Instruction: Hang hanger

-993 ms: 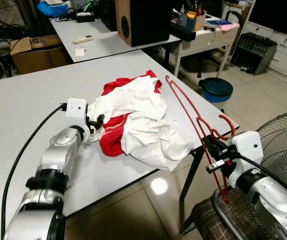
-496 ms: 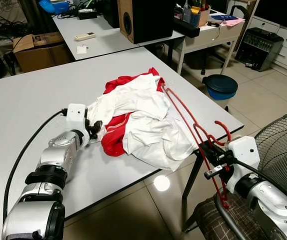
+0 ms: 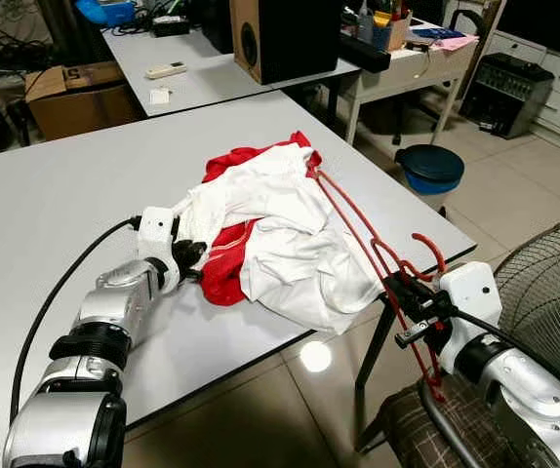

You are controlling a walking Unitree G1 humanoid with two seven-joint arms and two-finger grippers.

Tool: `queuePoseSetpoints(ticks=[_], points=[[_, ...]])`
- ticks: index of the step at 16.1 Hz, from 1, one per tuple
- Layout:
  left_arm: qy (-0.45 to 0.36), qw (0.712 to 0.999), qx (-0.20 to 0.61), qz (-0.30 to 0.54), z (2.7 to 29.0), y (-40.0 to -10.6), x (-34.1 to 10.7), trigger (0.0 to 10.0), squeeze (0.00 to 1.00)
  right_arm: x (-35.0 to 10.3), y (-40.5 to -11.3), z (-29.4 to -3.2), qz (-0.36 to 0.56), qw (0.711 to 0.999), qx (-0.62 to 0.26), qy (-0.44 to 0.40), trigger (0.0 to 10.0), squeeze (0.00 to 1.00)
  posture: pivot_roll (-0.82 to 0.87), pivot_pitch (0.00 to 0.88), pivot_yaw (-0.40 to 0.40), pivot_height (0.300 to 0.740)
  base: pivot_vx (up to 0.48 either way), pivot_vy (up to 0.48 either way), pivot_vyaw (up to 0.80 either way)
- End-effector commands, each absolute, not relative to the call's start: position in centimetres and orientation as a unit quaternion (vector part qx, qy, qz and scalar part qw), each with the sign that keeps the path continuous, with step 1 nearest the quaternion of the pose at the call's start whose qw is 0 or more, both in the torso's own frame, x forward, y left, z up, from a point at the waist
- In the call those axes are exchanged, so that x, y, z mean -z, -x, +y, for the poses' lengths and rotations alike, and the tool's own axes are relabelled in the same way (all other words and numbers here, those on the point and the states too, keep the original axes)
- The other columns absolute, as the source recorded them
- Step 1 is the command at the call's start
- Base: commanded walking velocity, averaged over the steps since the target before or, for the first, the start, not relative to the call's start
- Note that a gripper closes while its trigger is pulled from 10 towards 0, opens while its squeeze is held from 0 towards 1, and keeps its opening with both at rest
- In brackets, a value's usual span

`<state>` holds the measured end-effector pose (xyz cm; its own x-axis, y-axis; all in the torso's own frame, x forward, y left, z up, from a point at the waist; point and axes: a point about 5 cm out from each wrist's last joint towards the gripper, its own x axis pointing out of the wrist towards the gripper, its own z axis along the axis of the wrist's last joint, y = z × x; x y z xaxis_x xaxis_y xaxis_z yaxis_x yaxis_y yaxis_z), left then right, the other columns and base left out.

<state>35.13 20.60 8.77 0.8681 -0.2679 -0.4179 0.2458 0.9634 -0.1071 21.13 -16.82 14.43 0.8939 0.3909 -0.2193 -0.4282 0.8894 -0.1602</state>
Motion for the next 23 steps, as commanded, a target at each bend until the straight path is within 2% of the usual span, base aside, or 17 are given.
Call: queuePoseSetpoints(ticks=[1, 4, 6, 10, 12, 14, 15, 17, 19, 21, 22, 23], points=[[0.029, 0.966, 0.13, 0.221, 20.7, -35.2, -8.8, 0.0, 0.0, -14.5, -21.2, -16.9, 0.092, 0.966, -0.212, 0.111, 10.0, 0.0, -0.1, 0.0, 0.031, 0.74, 0.0, 0.0, 0.0], [0.046, 0.97, 0.134, 0.197, 20.8, -35.6, -9.7, 0.0, 0.0, -14.4, -21.3, -17.0, 0.092, 0.967, -0.211, 0.112, 10.0, 0.0, -0.1, 0.0, 0.03, 0.74, 0.0, 0.0, 0.0], [0.094, 0.976, 0.141, 0.135, 20.7, -36.2, -11.7, 0.0, 0.0, -14.5, -21.5, -17.1, 0.088, 0.969, -0.202, 0.114, 10.0, 0.0, -0.1, 0.0, 0.03, 0.74, 0.0, 0.0, 0.0], [0.19, 0.968, 0.148, 0.072, 21.2, -36.8, -14.6, 0.0, 0.0, -14.5, -21.7, -17.0, 0.084, 0.969, -0.201, 0.115, 10.0, 0.0, -0.09, 0.0, 0.029, 0.74, 0.0, 0.0, 0.0], [0.207, 0.966, 0.149, 0.053, 21.4, -36.9, -15.5, 0.0, 0.0, -14.5, -21.8, -17.0, 0.082, 0.969, -0.201, 0.116, 10.0, 0.0, -0.09, 0.0, 0.031, 0.74, 0.0, 0.0, 0.0], [0.215, 0.959, 0.182, -0.009, 22.0, -36.7, -18.9, 0.0, 0.0, -15.0, -22.0, -17.0, 0.065, 0.972, -0.193, 0.116, 10.0, 0.0, -0.08, 0.0, 0.034, 0.74, 0.0, 0.0, 0.0], [0.227, 0.95, 0.209, -0.042, 22.3, -36.4, -21.0, 0.0, 0.0, -15.3, -22.2, -17.1, 0.053, 0.975, -0.187, 0.11, 10.0, 0.0, -0.08, 0.0, 0.034, 0.74, 0.0, 0.0, 0.0], [0.249, 0.909, 0.305, -0.133, 22.4, -34.9, -26.6, 0.0, 0.0, -16.2, -22.5, -17.3, 0.02, 0.98, -0.177, 0.087, 10.0, 0.0, -0.07, 0.0, 0.025, 0.74, 0.0, 0.0, 0.0], [0.29, 0.872, 0.332, -0.212, 22.9, -33.7, -30.5, 0.0, 0.0, -16.7, -22.8, -17.3, -0.001, 0.982, -0.17, 0.08, 10.0, 0.0, -0.07, 0.0, 0.025, 0.74, 0.0, 0.0, 0.0], [0.312, 0.843, 0.357, -0.254, 23.4, -32.3, -32.2, 0.0, 0.0, -17.5, -23.2, -17.2, -0.032, 0.984, -0.16, 0.067, 10.0, 0.0, -0.05, 0.0, 0.017, 0.74, 0.0, 0.0, 0.0], [0.308, 0.854, 0.343, -0.241, 24.1, -32.0, -31.4, 0.0, 0.0, -17.8, -23.3, -17.3, -0.043, 0.985, -0.154, 0.062, 10.0, 0.0, -0.05, 0.0, 0.018, 0.74, 0.0, 0.0, 0.0], [0.294, 0.883, 0.306, -0.202, 24.9, -32.0, -29.7, 0.0, 0.0, -18.0, -23.3, -17.4, -0.052, 0.986, -0.148, 0.059, 10.0, 0.0, -0.05, 0.0, 0.02, 0.74, 0.0, 0.0, 0.0]])
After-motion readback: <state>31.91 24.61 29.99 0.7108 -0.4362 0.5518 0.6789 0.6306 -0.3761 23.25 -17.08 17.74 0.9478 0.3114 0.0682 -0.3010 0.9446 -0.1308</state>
